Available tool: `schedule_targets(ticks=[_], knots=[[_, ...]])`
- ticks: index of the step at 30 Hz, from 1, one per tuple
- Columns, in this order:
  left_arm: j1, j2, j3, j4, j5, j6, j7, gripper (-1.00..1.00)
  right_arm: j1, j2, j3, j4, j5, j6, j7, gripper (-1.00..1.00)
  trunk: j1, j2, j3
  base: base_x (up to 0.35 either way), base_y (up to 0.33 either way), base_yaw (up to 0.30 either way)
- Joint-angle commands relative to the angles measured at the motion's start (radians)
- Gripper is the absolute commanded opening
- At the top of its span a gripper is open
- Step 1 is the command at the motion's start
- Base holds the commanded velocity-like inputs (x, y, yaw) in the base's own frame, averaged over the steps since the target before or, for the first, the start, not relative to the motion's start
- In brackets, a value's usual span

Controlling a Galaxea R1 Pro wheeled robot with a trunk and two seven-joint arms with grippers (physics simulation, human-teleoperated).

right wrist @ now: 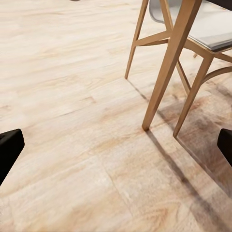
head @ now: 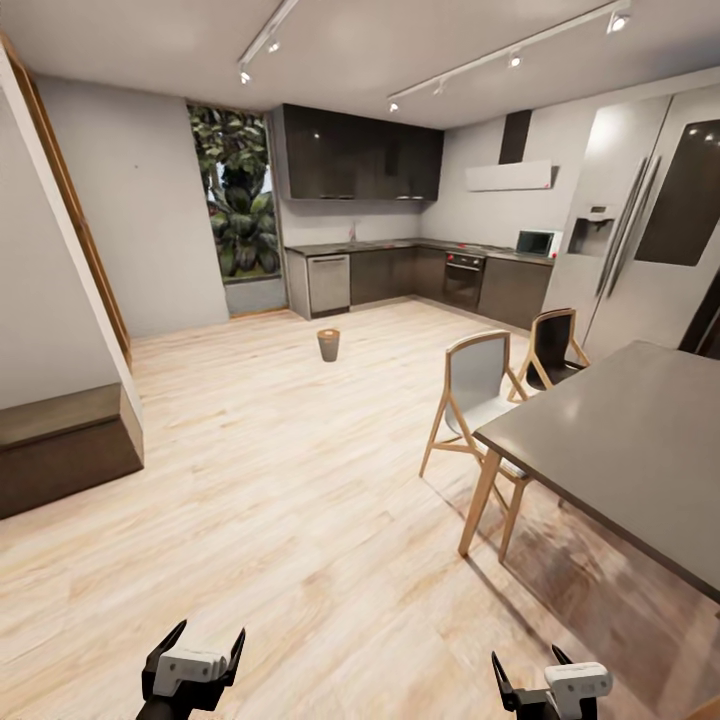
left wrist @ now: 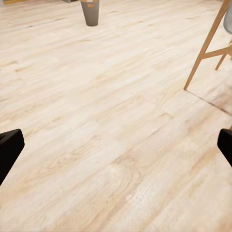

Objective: Put the three can of soda from the living room inside the tash can in the kitchen.

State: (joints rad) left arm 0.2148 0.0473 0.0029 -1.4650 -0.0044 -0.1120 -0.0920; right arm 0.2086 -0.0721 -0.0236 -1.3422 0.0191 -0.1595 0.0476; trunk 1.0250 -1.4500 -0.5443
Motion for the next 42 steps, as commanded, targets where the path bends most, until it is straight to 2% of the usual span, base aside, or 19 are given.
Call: schedule_targets(ticks=[1,18,42], knots=[[0.0,0.0,0.0,0.001,-0.001,0.0,0.0,1.0,0.0,0.0,0.0,0.0,0.0,0.0,0.0,1.0,0.0,0.0,-0.001,0.0,0.0,0.068],[-0.002,-0.001,-0.003,0.003,-0.002,0.0,0.0,1.0,0.0,0.001,0.001,0.001,-0.001,0.0,0.0,1.0,0.0,0.0,-0.004,0.0,0.0,0.047],[-0.002,0.0,-0.003,0.006,0.0,0.0,-0.001,1.0,0.0,0.001,0.001,0.001,-0.001,0.0,0.0,1.0,0.0,0.0,-0.004,0.002,0.0,0.226]])
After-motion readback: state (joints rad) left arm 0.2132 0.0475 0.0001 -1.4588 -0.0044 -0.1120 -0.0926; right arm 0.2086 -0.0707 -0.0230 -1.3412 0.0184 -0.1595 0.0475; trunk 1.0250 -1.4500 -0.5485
